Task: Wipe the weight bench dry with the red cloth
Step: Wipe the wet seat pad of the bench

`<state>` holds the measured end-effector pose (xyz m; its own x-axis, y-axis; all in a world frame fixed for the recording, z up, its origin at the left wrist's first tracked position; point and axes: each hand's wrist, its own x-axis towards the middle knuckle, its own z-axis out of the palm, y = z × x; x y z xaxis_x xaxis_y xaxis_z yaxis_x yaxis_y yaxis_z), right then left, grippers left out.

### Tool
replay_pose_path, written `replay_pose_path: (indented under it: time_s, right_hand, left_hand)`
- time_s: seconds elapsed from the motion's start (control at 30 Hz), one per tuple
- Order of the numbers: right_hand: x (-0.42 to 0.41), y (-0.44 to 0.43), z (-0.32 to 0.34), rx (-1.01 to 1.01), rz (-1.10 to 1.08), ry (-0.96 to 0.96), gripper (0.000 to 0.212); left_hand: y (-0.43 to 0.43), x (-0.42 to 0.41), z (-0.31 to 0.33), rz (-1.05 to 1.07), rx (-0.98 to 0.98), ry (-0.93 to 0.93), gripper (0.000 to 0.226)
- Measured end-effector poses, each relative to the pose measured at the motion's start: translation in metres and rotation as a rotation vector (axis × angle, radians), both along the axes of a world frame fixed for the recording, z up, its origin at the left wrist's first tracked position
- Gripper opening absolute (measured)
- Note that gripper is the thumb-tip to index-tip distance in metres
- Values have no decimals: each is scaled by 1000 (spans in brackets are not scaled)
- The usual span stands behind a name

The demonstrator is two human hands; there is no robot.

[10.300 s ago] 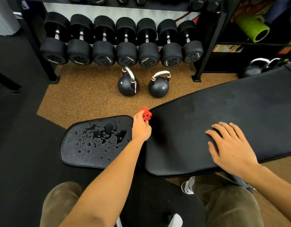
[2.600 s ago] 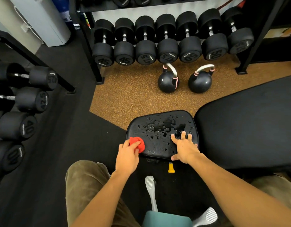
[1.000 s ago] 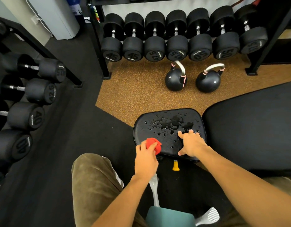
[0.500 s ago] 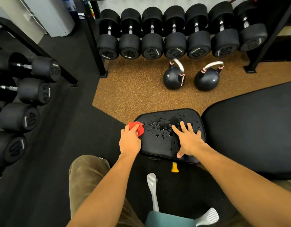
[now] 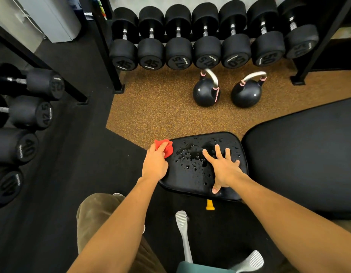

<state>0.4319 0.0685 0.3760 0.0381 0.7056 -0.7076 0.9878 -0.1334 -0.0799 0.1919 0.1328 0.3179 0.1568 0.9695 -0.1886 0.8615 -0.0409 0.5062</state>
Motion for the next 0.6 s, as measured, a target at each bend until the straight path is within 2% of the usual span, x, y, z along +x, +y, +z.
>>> replay_pose_path:
  time_s: [0.23,0.43,0.6]
  right_hand:
    - [-1,-1,0,1,-8,2,151]
    - [2,3,0,-2,-4,4,151]
    - [2,4,-3,-15,-16,10,153]
  left_hand:
    - [0,1,3,17,48,0,63]
    - [52,14,0,-157,-56,-107,56]
    - [47,27,-3,-386,-4,-164,51]
